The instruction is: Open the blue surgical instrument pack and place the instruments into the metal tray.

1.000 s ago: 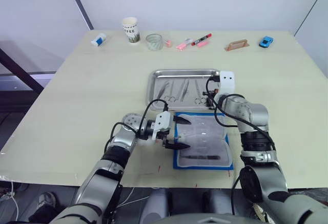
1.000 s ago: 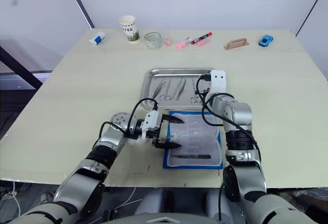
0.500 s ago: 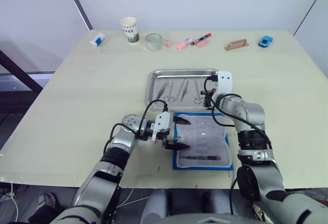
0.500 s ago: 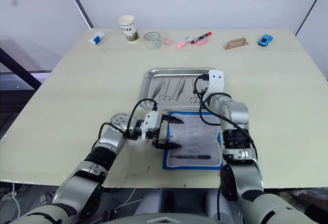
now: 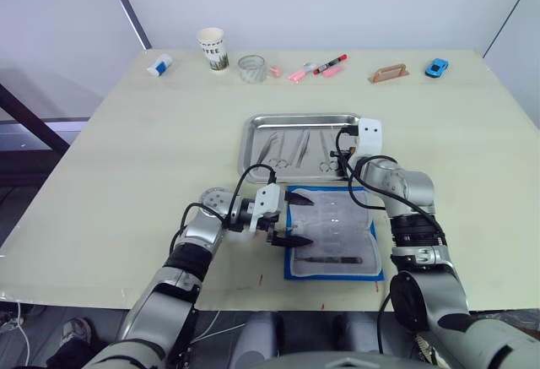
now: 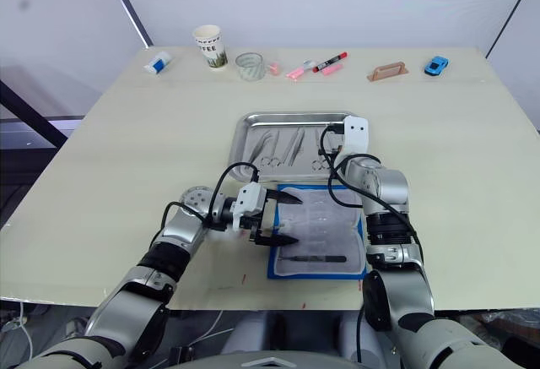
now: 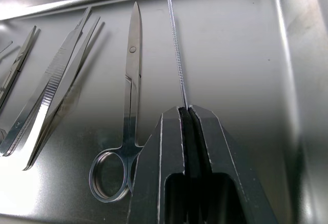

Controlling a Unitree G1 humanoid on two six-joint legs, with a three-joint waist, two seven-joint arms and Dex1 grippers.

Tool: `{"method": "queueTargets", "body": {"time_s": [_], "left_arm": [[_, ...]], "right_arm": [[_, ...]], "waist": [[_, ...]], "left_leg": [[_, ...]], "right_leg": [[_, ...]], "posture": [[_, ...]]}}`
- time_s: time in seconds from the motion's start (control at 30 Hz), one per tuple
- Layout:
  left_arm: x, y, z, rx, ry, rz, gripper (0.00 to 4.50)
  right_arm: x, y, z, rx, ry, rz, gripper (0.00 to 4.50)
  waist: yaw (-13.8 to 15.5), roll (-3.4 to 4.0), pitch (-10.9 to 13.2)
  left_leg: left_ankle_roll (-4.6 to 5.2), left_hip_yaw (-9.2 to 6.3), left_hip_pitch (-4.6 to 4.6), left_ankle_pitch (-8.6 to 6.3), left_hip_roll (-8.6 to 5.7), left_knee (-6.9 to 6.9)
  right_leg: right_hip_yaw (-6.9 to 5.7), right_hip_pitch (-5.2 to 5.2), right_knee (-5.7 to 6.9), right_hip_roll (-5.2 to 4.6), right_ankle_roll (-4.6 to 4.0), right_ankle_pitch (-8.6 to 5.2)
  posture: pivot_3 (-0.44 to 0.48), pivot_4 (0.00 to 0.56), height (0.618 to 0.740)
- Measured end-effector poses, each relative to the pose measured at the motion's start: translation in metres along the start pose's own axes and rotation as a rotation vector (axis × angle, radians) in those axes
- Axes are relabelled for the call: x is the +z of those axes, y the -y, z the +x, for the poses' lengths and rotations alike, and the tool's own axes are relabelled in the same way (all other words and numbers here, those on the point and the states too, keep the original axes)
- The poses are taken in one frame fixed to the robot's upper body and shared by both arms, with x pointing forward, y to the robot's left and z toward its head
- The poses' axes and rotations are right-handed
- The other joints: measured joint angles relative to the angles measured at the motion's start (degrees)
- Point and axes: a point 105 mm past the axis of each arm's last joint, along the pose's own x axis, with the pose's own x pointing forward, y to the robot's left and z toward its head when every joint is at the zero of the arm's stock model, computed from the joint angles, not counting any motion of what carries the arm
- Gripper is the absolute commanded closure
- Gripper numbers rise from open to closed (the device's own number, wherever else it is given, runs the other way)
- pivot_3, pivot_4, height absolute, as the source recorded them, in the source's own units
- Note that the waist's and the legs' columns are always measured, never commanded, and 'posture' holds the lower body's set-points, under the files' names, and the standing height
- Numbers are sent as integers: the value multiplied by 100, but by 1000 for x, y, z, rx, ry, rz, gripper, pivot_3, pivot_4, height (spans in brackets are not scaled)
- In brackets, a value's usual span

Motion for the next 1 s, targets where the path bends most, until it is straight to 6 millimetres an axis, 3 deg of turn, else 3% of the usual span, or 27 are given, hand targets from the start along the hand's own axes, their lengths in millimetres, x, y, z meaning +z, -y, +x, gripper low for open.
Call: {"method": "queueTargets", "body": {"time_s": [0.13,0.43,0.63,0.73,0.83,0.9,1.0], "left_arm": [[0,0,0,0,0,0,0],[0,0,0,-1,1,1,0],[1,0,1,-2,2,3,0],[1,0,2,-4,5,7,0],[1,-1,2,-3,4,7,0],[2,0,4,-7,8,12,0],[2,-1,4,-8,8,15,0]], "right_arm": [[0,0,0,6,0,-4,4287],[7,-2,-4,23,18,-26,359],[27,-14,-20,87,118,-68,359],[33,-25,-46,223,235,-147,359],[37,-31,-58,300,303,-167,359],[29,-34,-90,485,347,-228,359],[15,-19,-123,642,322,-348,359]], "waist": [[-1,0,0],[2,6,5],[7,7,6],[17,7,6],[11,6,8],[34,-1,10],[37,-5,15]], "left_leg": [[0,0,0,0,1,0],[0,-1,-1,0,1,-1],[0,-9,-5,0,1,-1],[0,-27,-16,0,-1,-1],[0,-28,-15,0,-7,-1],[0,-45,-19,0,-9,-1],[1,-42,-21,0,-16,0]], "right_leg": [[0,0,0,0,0,0],[-1,-1,-2,-2,0,0],[-2,-1,-4,-2,1,-1],[5,0,-8,-3,10,-7],[7,1,-7,-3,11,-8],[8,4,-11,-3,20,-14],[14,9,-13,-5,20,-15]], "posture": [[0,150,740],[0,150,740],[0,150,740],[0,150,740],[0,150,740],[0,150,740],[0,150,740]]}}
